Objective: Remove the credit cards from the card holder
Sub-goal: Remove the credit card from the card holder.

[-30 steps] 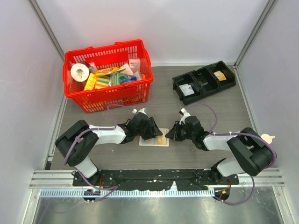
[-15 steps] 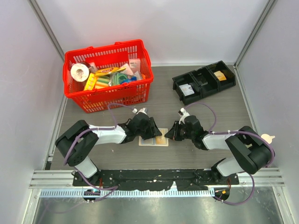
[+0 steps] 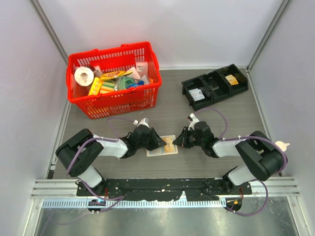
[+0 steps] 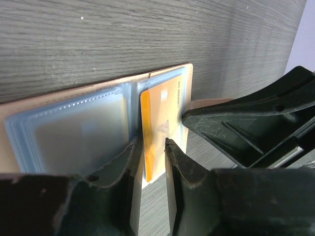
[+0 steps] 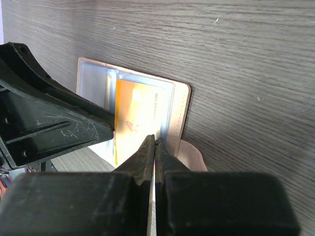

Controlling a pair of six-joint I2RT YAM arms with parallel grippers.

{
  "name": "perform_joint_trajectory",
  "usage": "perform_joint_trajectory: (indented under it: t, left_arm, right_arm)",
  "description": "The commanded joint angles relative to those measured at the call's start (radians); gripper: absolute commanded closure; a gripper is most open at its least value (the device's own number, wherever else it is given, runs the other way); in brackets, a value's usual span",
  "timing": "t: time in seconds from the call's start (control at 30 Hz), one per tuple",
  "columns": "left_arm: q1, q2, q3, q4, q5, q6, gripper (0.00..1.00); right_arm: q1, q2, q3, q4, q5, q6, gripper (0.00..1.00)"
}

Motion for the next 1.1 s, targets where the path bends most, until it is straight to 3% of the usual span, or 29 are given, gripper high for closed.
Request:
perform_joint_trajectory:
  t: [0.0,0.33,0.8,0.83,0.9,0.97,1.07]
  left_arm:
    - [-0.007,-0.045,-0.028,0.151,0.025,-0.031,0.77]
    - [-0.007,-0.081,-0.079,0.235,0.014,-0.056,1.0]
    - [-0.004,-0.163,-0.145,0.062,-0.046,-0.054,1.0]
    - [-0.004,-0.161,-0.146,0.059,-0.05,-0.054,0.98]
    - [-0.004,-0.148,-0.137,0.057,-0.046,-0.053,0.77]
    - [-0.004,-0.135,-0.123,0.047,-0.046,-0.054,0.64]
    - [-0.004,-0.118,-0.117,0.065,-0.047,-0.056,0.55]
  right_arm:
    - [0.008,0.054,-0.021,-0.093,0.038,-0.018,0.97]
    - [0.008,0.063,-0.021,-0.096,0.046,-0.02,0.97]
    - [0.008,0.081,-0.015,-0.097,0.052,-0.025,0.98]
    - [0.008,0.084,-0.015,-0.097,0.049,-0.026,0.98]
    - [0.009,0.086,-0.013,-0.096,0.047,-0.025,0.98]
    - [0.008,0.086,-0.011,-0.094,0.044,-0.026,0.98]
    - [0.008,0.083,-0.011,-0.096,0.044,-0.025,0.98]
